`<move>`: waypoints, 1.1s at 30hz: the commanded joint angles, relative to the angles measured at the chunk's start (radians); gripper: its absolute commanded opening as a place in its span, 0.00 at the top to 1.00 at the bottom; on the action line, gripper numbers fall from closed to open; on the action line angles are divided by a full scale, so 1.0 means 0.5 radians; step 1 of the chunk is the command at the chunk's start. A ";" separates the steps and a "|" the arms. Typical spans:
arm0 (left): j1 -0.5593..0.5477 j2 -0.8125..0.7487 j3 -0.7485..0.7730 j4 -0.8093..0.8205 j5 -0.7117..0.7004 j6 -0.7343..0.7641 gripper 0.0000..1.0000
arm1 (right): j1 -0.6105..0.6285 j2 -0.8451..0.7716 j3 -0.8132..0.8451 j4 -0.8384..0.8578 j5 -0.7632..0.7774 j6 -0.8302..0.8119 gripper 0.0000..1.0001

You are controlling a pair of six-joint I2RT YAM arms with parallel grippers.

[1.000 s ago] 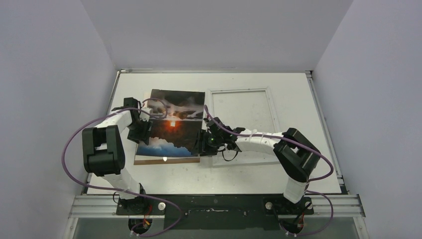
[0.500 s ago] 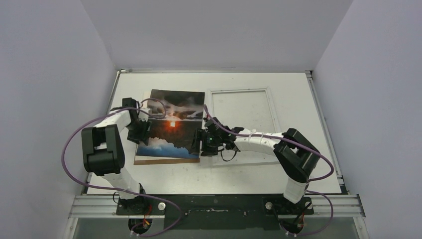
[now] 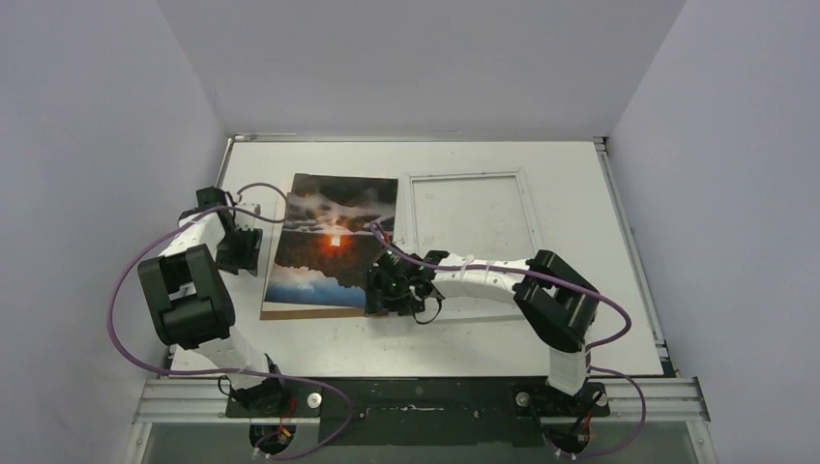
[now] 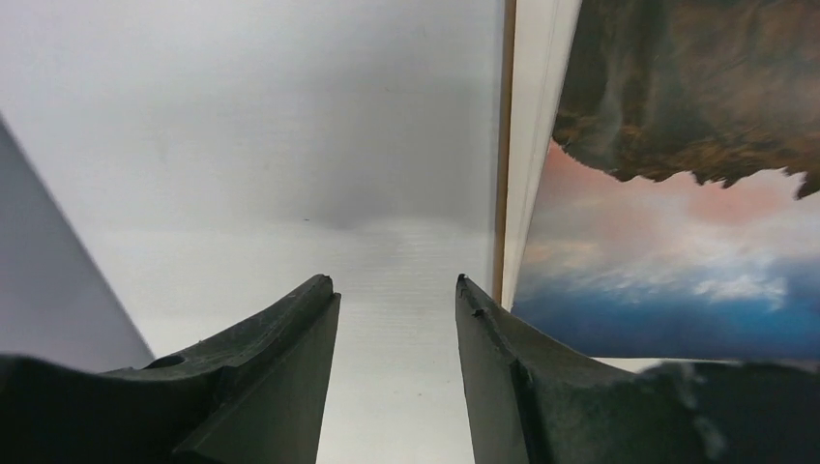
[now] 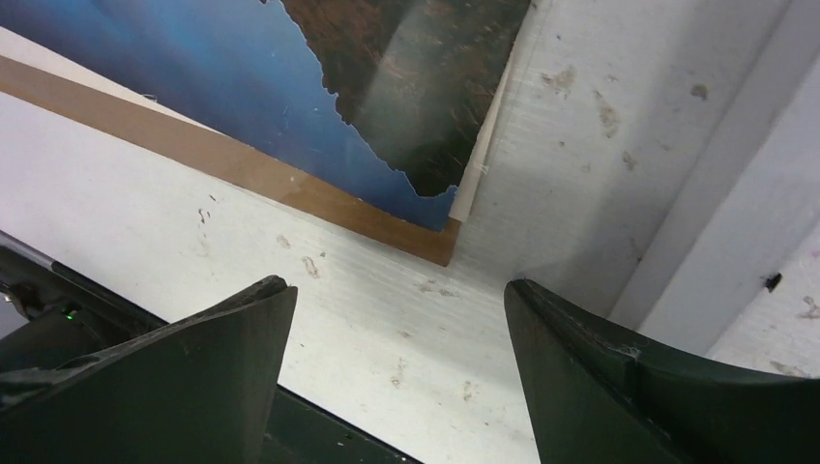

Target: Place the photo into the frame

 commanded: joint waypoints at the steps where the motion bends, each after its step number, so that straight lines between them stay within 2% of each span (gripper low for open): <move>1: -0.007 0.087 -0.160 0.156 -0.077 0.083 0.54 | -0.005 -0.021 -0.013 -0.042 0.057 0.029 0.16; 7: -0.012 0.153 -0.229 0.227 -0.124 0.066 0.55 | -0.015 0.011 -0.042 0.040 -0.051 0.038 0.13; 16: -0.057 0.113 -0.303 0.190 0.010 0.018 0.56 | -0.105 0.053 -0.131 0.389 -0.399 0.183 0.12; 30: -0.088 0.043 -0.402 0.172 0.109 -0.006 0.57 | -0.106 -0.084 -0.147 0.621 -0.472 0.369 0.11; 31: -0.088 0.043 -0.402 0.177 0.104 -0.005 0.57 | -0.103 -0.086 -0.141 0.606 -0.450 0.357 0.11; 33: -0.086 0.043 -0.395 0.178 0.087 0.005 0.58 | -0.091 -0.086 -0.023 0.341 -0.291 0.270 0.12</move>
